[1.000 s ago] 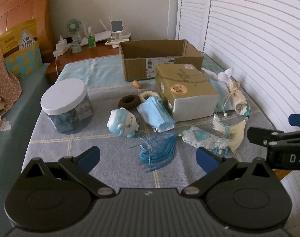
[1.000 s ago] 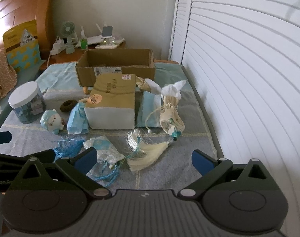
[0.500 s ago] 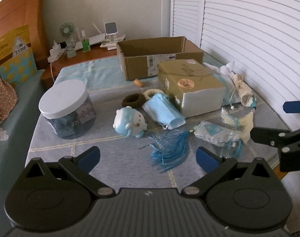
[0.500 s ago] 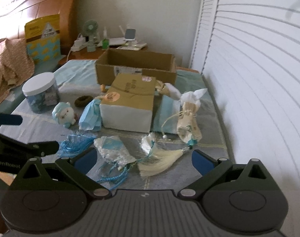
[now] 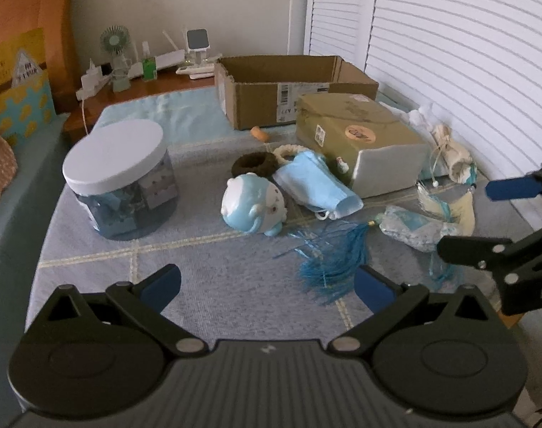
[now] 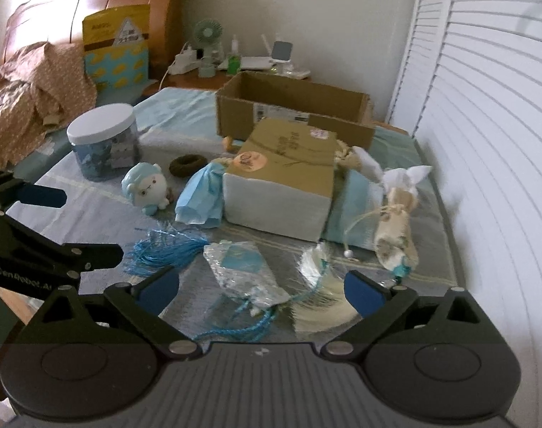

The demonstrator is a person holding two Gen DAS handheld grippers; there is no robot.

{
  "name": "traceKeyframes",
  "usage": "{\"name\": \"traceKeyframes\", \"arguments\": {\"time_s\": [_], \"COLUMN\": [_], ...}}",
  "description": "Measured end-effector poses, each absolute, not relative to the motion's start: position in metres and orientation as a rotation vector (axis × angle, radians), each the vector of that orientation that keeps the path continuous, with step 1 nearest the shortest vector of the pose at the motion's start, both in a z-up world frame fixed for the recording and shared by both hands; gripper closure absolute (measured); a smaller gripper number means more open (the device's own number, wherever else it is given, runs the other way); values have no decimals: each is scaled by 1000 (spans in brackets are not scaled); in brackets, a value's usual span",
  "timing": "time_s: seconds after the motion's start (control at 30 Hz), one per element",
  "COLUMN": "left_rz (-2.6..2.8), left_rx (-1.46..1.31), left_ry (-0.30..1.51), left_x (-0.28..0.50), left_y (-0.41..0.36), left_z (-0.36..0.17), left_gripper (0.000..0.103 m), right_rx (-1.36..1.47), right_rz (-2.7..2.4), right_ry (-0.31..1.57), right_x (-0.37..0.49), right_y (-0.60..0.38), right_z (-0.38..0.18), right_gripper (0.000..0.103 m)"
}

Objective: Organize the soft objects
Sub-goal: 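Lower the right gripper onto the floral fabric packet and close it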

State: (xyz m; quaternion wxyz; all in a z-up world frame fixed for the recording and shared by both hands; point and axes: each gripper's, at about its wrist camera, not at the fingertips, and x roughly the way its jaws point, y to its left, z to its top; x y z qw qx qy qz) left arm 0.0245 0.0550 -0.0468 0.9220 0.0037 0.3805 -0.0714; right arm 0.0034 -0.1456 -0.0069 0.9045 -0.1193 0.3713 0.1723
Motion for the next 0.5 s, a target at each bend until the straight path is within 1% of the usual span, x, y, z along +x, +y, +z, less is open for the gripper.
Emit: {"name": "traceKeyframes", "arguments": {"time_s": [0.03,0.2,0.33,0.4,0.5], "left_rz": [-149,-115,-99,-98,-97], "left_rx": [-6,0,7,2,0], "left_ry": [784,793,800,808,812], "left_x": [26,35,41,45,48], "left_y": [58,65,68,70,70], "left_z": [-48,-54,-58,-60,-62], "left_gripper": [1,1,1,1,1], "right_rx": [-249,-262,-263,-263,-266], "right_rz": [362,393,416,427,434], "right_ry": [772,812,840,858,876], "right_x": [6,21,32,37,43], "right_y": [-144,-136,-131,-130,-128], "right_z": [-9,-19,-27,-31,-37], "right_gripper": [5,17,24,32,36]}}
